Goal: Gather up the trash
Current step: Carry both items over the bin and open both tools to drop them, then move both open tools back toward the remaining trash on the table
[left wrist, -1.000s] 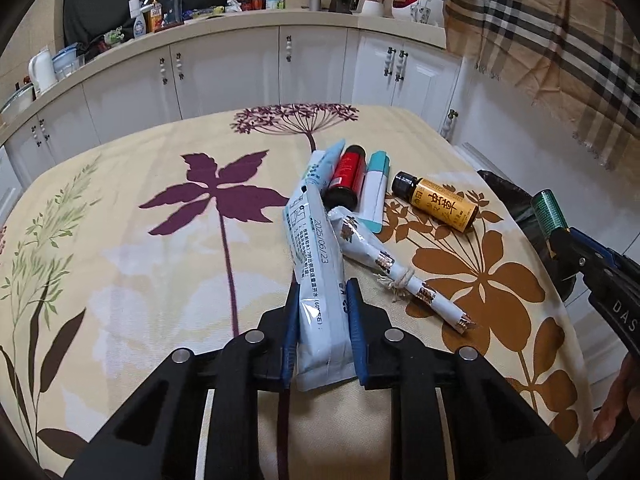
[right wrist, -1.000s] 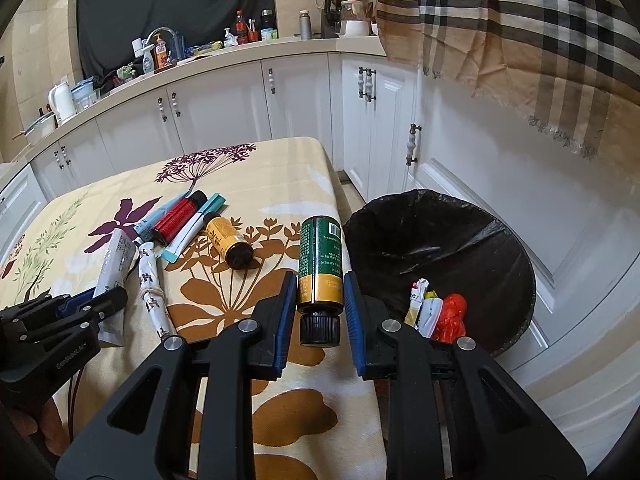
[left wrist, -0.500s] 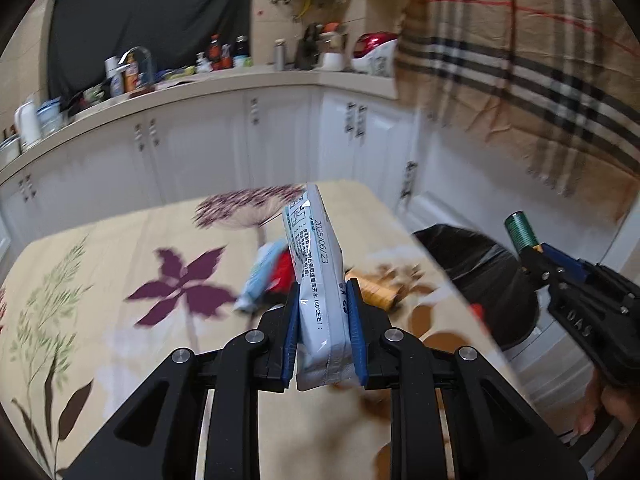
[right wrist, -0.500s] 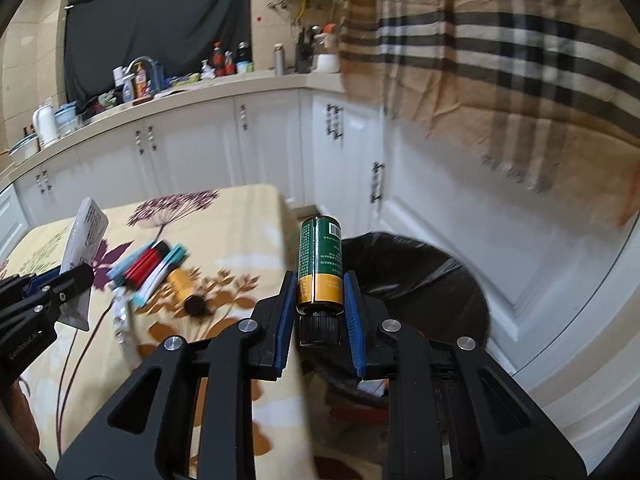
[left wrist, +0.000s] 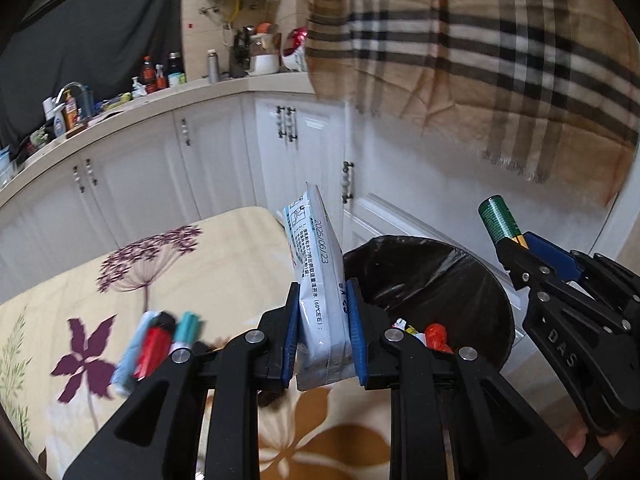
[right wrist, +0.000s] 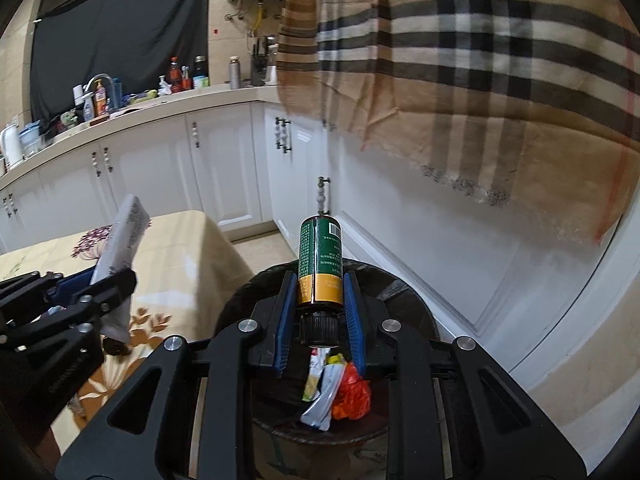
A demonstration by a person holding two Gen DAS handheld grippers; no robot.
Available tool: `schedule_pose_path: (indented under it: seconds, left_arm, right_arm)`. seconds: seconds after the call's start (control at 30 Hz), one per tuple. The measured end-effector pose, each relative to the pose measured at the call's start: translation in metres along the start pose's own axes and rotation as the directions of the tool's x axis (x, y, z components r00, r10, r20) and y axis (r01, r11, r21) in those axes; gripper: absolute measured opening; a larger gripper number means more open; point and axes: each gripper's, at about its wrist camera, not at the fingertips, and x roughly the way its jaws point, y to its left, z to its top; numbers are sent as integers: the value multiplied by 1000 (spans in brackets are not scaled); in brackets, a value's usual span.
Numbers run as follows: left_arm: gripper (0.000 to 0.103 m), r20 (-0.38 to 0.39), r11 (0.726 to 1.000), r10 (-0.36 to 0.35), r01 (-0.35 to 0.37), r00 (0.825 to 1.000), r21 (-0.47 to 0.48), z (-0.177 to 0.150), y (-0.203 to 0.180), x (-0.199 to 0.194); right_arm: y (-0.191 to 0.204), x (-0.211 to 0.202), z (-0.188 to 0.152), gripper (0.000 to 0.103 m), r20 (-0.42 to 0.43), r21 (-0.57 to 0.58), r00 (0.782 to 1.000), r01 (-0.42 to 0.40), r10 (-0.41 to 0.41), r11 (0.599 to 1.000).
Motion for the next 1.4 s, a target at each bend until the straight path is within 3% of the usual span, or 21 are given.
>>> schedule_pose_path:
  seconds: [0.33, 0.4, 0.47, 0.73, 1.13, 1.4]
  left_arm:
    - [24, -25, 999, -3, 4, 1000, 37, 14, -31, 39]
    - [29, -40, 999, -4, 5, 999, 36, 16, -34, 45]
    - [46, -50, 1000, -5, 7, 999, 28, 17, -35, 50]
    - [56, -64, 1000, 17, -16, 998, 22, 14, -28, 44]
    - [59, -67, 997, 72, -74, 995, -35, -14, 20, -6]
    - [60, -85, 980, 161, -169, 983, -101, -46, 72, -43]
  right_arm:
    - [-27, 31, -5, 26, -24, 47, 998, 54, -52, 997]
    - [-31, 40, -6, 31, -38, 50, 997, 68, -66, 996]
    - [-33, 42, -8, 39, -40, 58, 996, 78, -76, 995]
    - [-30, 37, -13, 45, -49, 48, 996, 76, -73, 996]
    - [12, 7, -19, 46, -60, 18, 998, -25, 26, 1000]
    - [60, -14, -26, 46, -75, -36, 988, -137, 134, 990]
